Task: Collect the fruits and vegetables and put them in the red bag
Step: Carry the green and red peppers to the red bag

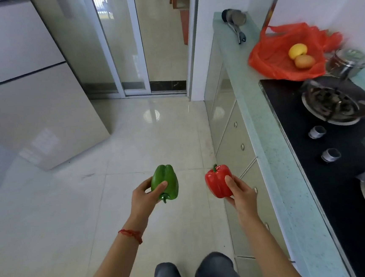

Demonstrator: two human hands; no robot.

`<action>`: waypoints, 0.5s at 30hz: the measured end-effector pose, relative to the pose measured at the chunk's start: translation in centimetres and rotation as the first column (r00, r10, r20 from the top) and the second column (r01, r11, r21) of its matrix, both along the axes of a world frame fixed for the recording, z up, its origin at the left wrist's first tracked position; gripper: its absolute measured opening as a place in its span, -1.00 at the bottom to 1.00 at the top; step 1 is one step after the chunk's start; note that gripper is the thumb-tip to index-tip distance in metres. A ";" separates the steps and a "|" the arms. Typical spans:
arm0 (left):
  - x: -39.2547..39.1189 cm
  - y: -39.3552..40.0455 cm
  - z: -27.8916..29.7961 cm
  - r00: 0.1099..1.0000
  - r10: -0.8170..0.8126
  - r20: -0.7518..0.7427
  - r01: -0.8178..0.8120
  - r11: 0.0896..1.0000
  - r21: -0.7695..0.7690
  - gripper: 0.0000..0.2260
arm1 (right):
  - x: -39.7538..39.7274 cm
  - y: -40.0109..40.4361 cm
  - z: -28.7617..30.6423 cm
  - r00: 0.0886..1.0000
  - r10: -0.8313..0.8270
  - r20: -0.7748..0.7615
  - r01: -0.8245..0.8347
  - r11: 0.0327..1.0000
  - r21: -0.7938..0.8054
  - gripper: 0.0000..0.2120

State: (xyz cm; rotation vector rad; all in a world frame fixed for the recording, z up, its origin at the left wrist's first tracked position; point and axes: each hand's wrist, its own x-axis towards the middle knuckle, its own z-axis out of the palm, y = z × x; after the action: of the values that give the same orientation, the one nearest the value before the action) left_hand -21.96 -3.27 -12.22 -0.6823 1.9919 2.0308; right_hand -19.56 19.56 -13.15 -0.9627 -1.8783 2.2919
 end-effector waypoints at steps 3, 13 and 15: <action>-3.6 -0.2 -0.5 1.000 0.002 0.010 -0.002 1.000 0.011 -0.69 | -3.4 -0.2 -0.2 1.000 0.003 0.003 -0.003 1.000 0.014 -0.64; -19.2 1.8 -2.0 1.000 0.000 0.013 0.001 1.000 -0.012 -0.67 | -19.9 1.6 -1.1 0.999 0.033 -0.009 -0.033 0.999 0.026 -0.62; -22.8 2.5 -1.7 1.000 0.001 0.014 0.000 1.000 -0.013 -0.69 | -23.7 2.2 -1.0 0.999 0.047 -0.005 -0.047 0.999 0.013 -0.62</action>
State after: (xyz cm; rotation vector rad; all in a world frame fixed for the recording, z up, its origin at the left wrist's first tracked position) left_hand -44.81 -0.81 -13.90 -0.6977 1.9997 2.0092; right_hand -43.26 21.75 -14.17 -0.9194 -1.9324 2.3023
